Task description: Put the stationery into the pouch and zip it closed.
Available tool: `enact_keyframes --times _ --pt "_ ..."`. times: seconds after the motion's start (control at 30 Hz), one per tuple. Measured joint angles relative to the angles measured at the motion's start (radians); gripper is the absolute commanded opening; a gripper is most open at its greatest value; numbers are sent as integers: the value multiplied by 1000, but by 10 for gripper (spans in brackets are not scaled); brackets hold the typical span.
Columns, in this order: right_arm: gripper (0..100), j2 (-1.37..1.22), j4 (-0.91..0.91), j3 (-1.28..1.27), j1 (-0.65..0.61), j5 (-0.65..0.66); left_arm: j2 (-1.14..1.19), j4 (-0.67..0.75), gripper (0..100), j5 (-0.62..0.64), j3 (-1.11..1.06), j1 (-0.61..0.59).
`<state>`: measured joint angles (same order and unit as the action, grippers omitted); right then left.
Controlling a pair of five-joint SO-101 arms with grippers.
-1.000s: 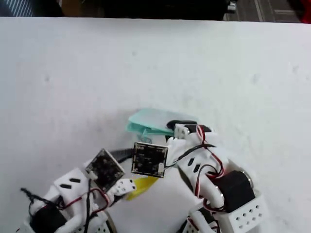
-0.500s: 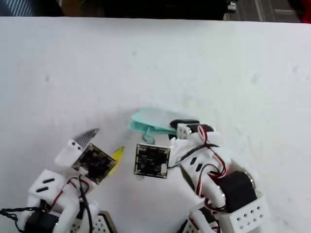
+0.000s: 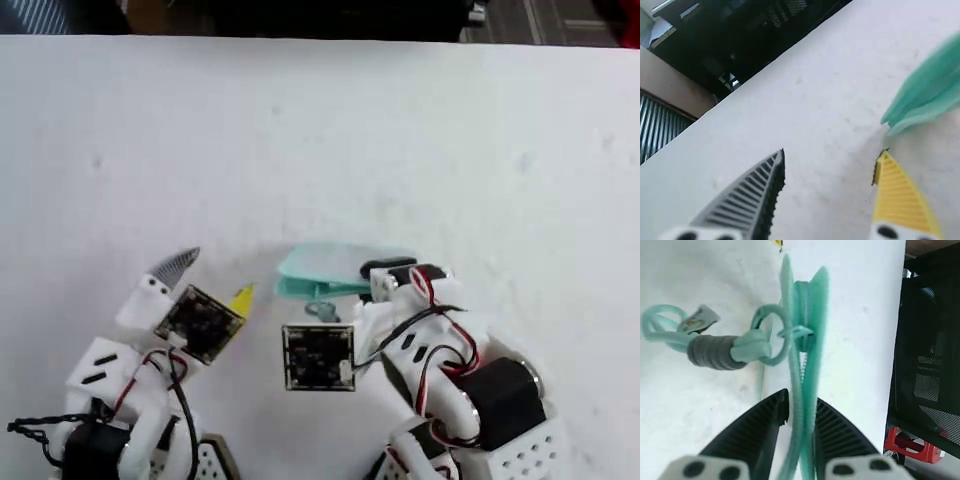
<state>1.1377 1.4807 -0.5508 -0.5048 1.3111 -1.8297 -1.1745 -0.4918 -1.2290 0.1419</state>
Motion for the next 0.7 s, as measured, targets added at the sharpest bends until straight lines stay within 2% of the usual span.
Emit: enact_keyframes --times 0.07,0.23,0.4,0.53,0.7 --pt "17 0 5 0 -2 8 0 -28 353 -46 0 54" --pt "17 2 48 5 -2 14 0 -101 357 -69 0 166" --pt "17 3 98 14 0 66 0 -112 375 -78 0 186" --pt "17 3 124 14 0 95 0 -107 381 -170 -28 187" --pt "17 5 124 14 0 100 2 -80 380 -192 -64 189"
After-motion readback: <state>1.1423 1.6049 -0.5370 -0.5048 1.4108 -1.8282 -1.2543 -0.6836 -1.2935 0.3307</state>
